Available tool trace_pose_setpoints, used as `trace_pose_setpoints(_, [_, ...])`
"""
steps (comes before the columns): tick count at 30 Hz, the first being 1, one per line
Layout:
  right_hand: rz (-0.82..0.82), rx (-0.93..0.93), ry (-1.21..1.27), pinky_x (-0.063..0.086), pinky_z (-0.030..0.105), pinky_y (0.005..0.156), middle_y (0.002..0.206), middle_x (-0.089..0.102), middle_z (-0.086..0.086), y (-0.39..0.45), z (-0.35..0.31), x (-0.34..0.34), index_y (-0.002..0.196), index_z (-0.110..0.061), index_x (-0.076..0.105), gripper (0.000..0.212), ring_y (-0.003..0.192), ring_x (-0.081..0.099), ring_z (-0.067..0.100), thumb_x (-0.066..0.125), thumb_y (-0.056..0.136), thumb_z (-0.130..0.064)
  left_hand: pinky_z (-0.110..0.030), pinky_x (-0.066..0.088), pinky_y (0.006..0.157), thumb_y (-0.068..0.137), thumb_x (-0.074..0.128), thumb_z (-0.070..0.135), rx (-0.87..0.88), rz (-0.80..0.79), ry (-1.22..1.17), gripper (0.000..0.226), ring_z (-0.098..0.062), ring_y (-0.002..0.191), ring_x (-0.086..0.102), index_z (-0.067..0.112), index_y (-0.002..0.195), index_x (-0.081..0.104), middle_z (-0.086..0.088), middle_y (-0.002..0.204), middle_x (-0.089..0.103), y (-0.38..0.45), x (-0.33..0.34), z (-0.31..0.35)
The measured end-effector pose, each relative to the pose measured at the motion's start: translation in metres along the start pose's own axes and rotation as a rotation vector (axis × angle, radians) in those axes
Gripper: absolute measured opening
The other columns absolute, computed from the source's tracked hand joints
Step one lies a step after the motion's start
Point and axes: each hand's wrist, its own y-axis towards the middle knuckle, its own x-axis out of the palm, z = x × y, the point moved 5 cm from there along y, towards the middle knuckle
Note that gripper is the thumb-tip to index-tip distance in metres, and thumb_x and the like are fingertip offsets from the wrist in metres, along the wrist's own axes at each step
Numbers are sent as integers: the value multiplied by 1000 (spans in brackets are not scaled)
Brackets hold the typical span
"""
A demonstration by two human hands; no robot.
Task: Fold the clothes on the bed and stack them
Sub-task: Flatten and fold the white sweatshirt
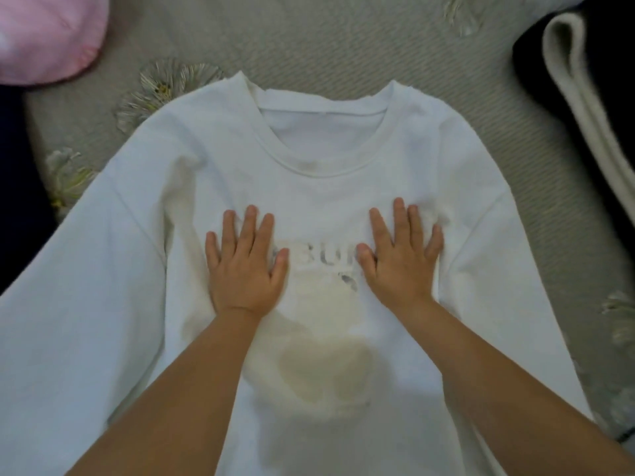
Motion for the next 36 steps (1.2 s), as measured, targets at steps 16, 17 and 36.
trace_pose_setpoints(16, [124,388,-71,39,51,78,113,47,38,95,181,-91,110,13,47,37,101,49,52,39,97,-20,-65,15,99,90,19,52,48,-13,100,65,-46,125,39,12,127,53,-22,136,45,2,-13,29])
trace_pose_setpoints(17, [123,389,-85,37,52,78,114,46,39,96,186,-88,110,14,47,37,102,47,52,39,97,-20,-65,16,101,88,23,50,65,-32,88,63,-45,126,38,11,127,54,-21,137,44,3,-10,33])
trace_pose_setpoints(36, [70,-30,113,10,57,109,148,30,14,54,-18,-2,137,-10,41,51,137,25,34,40,90,-30,-61,33,93,81,36,39,85,-9,40,55,-44,114,52,5,116,62,-21,124,57,8,-11,32])
